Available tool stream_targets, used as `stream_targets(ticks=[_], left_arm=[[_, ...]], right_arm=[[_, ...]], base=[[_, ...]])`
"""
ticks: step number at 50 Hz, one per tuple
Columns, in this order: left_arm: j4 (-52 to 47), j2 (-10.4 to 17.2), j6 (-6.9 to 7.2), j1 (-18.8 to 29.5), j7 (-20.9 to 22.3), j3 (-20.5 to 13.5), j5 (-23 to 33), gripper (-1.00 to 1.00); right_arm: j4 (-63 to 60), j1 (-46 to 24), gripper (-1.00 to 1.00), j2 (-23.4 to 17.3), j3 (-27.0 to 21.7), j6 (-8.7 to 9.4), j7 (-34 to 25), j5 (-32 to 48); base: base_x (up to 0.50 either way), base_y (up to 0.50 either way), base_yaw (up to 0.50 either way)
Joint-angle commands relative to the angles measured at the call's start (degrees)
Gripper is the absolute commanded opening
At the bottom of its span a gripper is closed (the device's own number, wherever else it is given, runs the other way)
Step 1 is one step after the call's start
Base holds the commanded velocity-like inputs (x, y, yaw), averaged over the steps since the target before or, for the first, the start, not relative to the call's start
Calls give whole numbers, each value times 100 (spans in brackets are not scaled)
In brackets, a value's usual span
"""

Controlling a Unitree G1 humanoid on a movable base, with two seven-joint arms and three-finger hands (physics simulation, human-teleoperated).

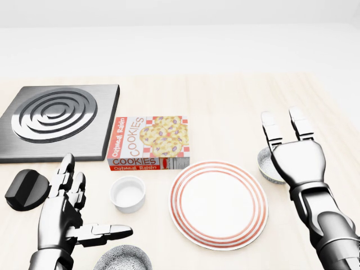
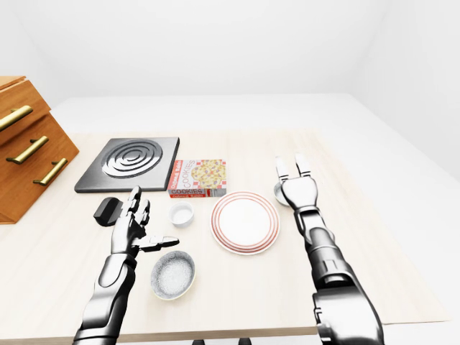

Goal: Pick the akita bowl next to the plate and place it on the plate.

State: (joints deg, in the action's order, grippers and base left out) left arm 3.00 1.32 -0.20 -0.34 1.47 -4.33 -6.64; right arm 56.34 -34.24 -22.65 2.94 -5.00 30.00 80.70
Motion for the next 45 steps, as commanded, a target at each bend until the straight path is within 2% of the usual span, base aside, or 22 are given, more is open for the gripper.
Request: stream_targets(ticks=[1,7,22,28,29,30,33,35,37,40,41,43,45], left_arm=[[-72,-6,57,-16,-15,11,3,100],[27,1,-27,-4,7,-6,-2,100],[-1,-5,-25,-21,-1,0,-1,100],[80,-2,-107,-21,17,-8,-5,100],[-14,-8,-30,-35,-5,8,2,100],[-18,-6,-24,-32,-5,8,2,100],[2,-8,-42,-27,-2,6,1,100],[84,-1,-107,-13,15,-6,-1,100],[2,-6,-37,-22,-5,10,7,100],[84,-2,-111,-13,13,1,8,100],[-11,-6,-37,-28,-5,18,18,100],[-76,-14,10,-42,-19,29,26,100],[10,-8,-67,-33,2,19,30,100]], right_arm=[[221,-148,100,53,56,0,0,-11],[609,-320,100,67,125,0,0,44],[1532,-658,100,133,331,0,0,98],[1642,-673,100,120,344,0,0,75],[1711,-698,100,120,342,0,0,69],[1714,-698,100,119,343,0,0,67],[1800,-741,100,112,337,0,0,42],[1838,-757,100,108,337,0,0,31],[1859,-785,100,96,322,0,0,3],[1884,-817,100,81,305,0,0,-31],[1954,-848,100,47,254,0,0,-88],[1976,-856,100,14,231,0,0,-142],[1988,-851,100,-17,207,0,0,-198]], base=[[0,0,0],[0,0,0],[0,0,0],[0,0,0],[0,0,0],[0,0,0],[0,0,0],[0,0,0],[0,0,0],[0,0,0],[0,0,0],[0,0,0],[0,0,0]])
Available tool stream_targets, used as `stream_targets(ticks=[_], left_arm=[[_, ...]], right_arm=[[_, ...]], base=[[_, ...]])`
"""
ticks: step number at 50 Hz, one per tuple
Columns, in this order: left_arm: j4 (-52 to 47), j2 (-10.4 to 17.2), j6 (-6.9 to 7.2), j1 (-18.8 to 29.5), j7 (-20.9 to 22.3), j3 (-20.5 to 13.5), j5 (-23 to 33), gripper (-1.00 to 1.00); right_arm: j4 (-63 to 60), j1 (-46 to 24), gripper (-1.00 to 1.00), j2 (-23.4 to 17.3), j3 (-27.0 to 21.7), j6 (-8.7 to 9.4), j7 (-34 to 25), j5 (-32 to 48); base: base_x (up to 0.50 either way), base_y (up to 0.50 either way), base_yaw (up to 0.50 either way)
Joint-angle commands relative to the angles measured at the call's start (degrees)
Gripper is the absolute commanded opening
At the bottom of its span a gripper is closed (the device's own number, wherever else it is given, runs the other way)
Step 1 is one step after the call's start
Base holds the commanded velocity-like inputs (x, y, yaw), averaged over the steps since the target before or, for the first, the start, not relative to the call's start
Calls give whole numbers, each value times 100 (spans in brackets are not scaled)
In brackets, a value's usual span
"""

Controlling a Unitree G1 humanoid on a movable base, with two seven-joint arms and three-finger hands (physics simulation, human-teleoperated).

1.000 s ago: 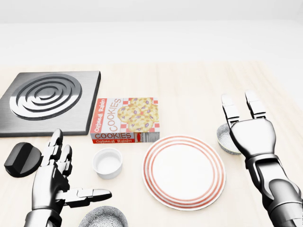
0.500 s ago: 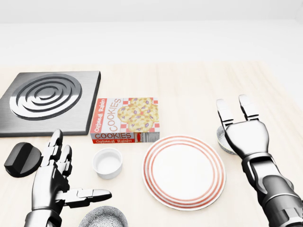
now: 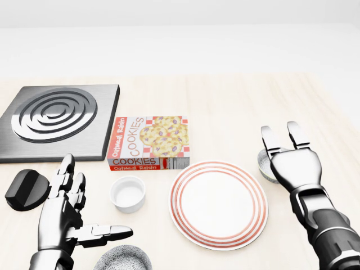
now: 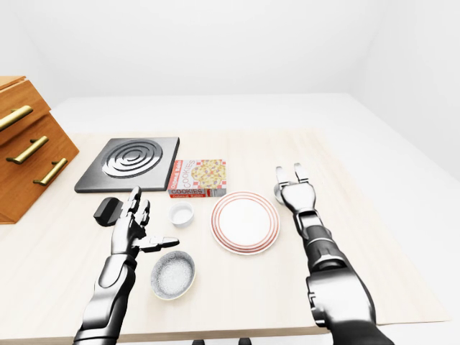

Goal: Pick the akita bowl next to the plate and place it on the plate.

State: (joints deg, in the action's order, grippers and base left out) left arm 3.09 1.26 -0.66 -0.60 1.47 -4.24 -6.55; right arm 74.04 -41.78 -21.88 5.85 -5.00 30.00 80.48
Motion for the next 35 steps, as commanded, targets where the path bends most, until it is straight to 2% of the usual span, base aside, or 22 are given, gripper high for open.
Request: stream_targets(ticks=[1,4,6,8,9,11,12,15,18,21,22,26,27,30,32,33,34,35], left_arm=[[22,-2,-34,-2,2,10,27,100],[-52,-8,31,-7,-21,28,46,100],[13,-4,-25,3,-13,27,63,100],[-18,-3,6,4,-21,32,71,100],[70,0,-67,17,-4,20,68,100],[-17,-2,7,10,-17,32,74,100],[-3,1,-25,-4,-5,33,81,100],[-125,-15,74,-24,-34,53,95,100],[-165,-23,115,-20,-52,59,102,100],[-137,-24,82,-23,-48,50,93,100],[15,-17,-53,-10,-17,28,83,100],[-28,-18,-1,2,-36,38,81,100],[-238,-25,193,-8,-76,65,85,100],[-113,-20,80,1,-46,42,72,100],[-169,-23,134,2,-62,51,76,100],[3,-14,-28,9,-24,28,69,100],[1,-12,-28,9,-24,26,65,100],[-60,-17,30,6,-40,36,68,100]], right_arm=[[235,-93,100,-108,-90,0,0,-196],[294,-95,100,-136,-117,0,0,-256],[309,-103,100,-143,-123,0,0,-276],[313,-129,100,-149,-143,0,0,-310],[320,-138,100,-150,-145,0,0,-318],[349,-150,100,-146,-146,0,0,-323],[360,-179,100,-142,-146,0,0,-321],[367,-235,100,-134,-153,0,0,-325],[385,-245,100,-96,-139,0,0,-297],[406,-264,100,-48,-123,0,0,-251],[408,-280,100,-36,-133,0,0,-253],[412,-328,100,10,-124,0,0,-210],[424,-333,100,25,-124,0,0,-197],[432,-362,100,45,-126,0,0,-169],[439,-370,100,62,-131,0,0,-152],[441,-371,100,69,-128,0,0,-137],[447,-366,100,80,-132,0,0,-131],[451,-353,100,99,-138,0,0,-134]], base=[[0,0,0],[0,0,0],[0,0,0],[0,0,0],[0,0,0],[0,0,0],[0,0,0],[0,0,0],[0,0,0],[0,0,0],[0,0,0],[0,0,0],[0,0,0],[0,0,0],[0,0,0],[0,0,0],[0,0,0],[0,0,0]])
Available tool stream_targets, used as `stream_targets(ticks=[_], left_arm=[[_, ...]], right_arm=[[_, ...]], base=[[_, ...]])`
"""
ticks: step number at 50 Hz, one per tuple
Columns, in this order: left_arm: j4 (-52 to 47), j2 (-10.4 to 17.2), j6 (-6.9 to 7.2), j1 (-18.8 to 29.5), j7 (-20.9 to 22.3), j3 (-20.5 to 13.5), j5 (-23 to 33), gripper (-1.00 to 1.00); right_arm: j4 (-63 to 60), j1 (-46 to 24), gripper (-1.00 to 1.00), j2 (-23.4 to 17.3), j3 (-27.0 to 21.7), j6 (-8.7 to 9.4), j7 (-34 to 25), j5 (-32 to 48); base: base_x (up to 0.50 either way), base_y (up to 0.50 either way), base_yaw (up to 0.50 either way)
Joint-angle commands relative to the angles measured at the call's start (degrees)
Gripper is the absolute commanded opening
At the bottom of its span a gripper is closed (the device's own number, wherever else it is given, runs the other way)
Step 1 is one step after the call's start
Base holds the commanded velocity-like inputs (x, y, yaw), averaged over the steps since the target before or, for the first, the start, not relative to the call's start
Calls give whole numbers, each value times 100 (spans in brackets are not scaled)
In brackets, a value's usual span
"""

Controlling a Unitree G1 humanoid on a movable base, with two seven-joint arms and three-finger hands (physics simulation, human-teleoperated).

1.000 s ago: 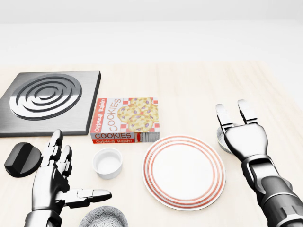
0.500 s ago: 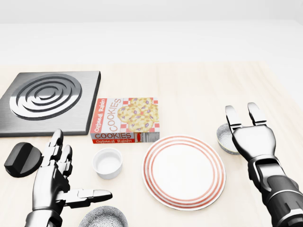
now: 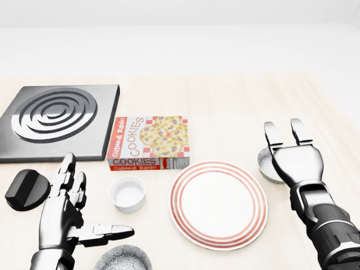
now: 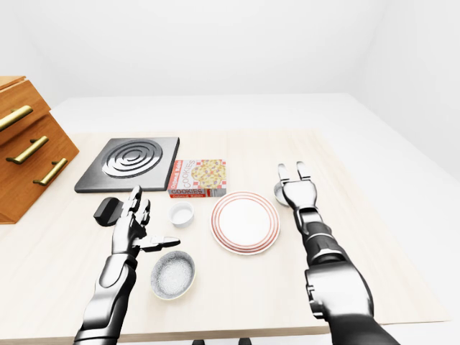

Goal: Pick the akita bowl next to the plate and place it on the plate.

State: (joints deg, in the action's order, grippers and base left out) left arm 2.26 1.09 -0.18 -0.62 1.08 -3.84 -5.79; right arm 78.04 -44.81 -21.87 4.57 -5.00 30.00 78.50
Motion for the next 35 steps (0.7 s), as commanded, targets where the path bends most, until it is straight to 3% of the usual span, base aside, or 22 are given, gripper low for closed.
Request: stream_targets(ticks=[1,3,4,5,11,13,17,18,21,23,24,25,27,28,29,30,32,35], left_arm=[[32,1,-23,12,-3,-5,-9,100],[-12,4,16,6,-7,-3,-7,100],[13,4,-17,-3,1,-8,-11,100],[-25,2,14,-7,-7,-5,-10,100],[-129,-3,69,-49,-10,0,-13,100],[-79,-6,-3,-67,6,-7,-16,100],[-201,-15,107,-73,-26,8,-11,100],[-33,-2,-47,-62,14,-18,-17,100],[1,-7,-87,-61,7,-11,-5,100],[-220,-19,98,-99,-26,23,-3,100],[-61,-15,-42,-78,-6,7,4,100],[-13,-13,-72,-62,-4,2,4,100],[-62,-18,-19,-60,-22,14,6,100],[-174,-28,88,-62,-54,38,19,100],[-114,-25,37,-61,-36,35,16,100],[-209,-31,123,-66,-56,59,31,100],[-76,-24,-5,-64,-22,42,26,100],[-143,-28,35,-80,-30,55,33,100]], right_arm=[[54,-36,100,114,-3,0,0,78],[59,-4,-5,168,45,0,0,146],[67,22,-78,199,57,0,0,167],[74,42,-95,220,77,0,0,205],[124,111,-100,398,82,0,0,315],[134,140,-100,473,69,0,0,339],[142,179,-100,549,-52,0,0,185],[148,199,-100,561,-53,0,0,180],[154,254,-100,585,-128,0,0,48],[157,271,-100,586,-204,0,0,-84],[159,268,-100,562,-194,0,0,-86],[157,260,-100,547,-194,0,0,-102],[155,232,-100,499,-179,0,0,-94],[153,208,-100,474,-214,0,0,-138],[142,138,-100,397,-278,0,0,-222],[133,86,-100,342,-312,0,0,-278],[131,27,-100,264,-304,0,0,-308],[106,-99,-100,72,-306,0,0,-325]], base=[[0,0,0],[0,0,0],[0,0,0],[0,0,0],[0,0,0],[0,0,0],[0,0,0],[0,0,0],[0,0,0],[0,0,0],[0,0,0],[0,0,0],[0,0,0],[0,0,0],[0,0,0],[0,0,0],[0,0,0],[0,0,0]])
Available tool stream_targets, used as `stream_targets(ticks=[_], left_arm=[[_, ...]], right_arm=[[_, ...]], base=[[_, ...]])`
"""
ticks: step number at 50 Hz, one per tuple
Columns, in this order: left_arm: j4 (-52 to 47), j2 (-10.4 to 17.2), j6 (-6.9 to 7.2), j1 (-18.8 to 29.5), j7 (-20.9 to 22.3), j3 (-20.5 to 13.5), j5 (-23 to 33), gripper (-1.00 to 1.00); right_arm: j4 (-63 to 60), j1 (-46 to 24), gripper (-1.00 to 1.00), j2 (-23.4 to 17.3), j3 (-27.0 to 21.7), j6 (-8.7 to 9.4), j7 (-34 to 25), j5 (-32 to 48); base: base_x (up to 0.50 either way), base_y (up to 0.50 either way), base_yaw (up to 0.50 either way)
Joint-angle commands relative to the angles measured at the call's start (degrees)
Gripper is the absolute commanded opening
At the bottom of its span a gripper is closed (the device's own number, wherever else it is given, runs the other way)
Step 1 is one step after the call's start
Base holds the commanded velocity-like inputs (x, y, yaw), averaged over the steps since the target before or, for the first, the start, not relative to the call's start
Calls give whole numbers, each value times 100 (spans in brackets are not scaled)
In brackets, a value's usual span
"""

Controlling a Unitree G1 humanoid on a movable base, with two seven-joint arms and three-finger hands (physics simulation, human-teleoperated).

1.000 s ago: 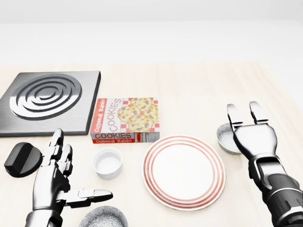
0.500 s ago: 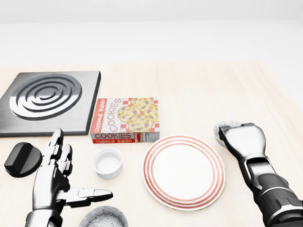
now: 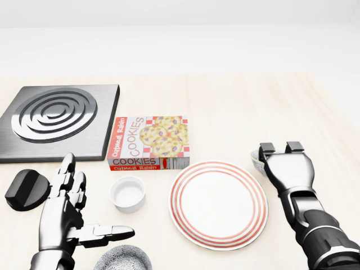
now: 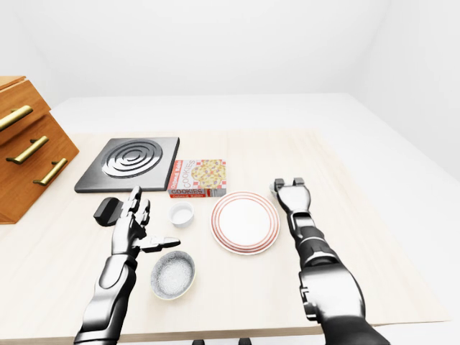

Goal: Pick the akita bowl next to the plate and place it on the plate.

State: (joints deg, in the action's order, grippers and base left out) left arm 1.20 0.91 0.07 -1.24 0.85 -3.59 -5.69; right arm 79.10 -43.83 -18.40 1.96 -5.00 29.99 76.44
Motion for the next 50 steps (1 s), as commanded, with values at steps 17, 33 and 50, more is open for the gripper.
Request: stream_targets(ticks=[17,33,50], left_arm=[[-136,-8,28,-96,19,7,9,100],[-175,-15,51,-120,16,6,-3,100],[-127,-13,-6,-120,28,6,-2,100]], right_arm=[[-764,-752,-100,-1353,27,0,1,-78],[-5407,184,-100,-1434,-1241,0,-2011,-2046],[-7724,439,-100,-785,-1250,0,-3577,-2896]], base=[[0,0,0],[0,0,0],[0,0,0]])
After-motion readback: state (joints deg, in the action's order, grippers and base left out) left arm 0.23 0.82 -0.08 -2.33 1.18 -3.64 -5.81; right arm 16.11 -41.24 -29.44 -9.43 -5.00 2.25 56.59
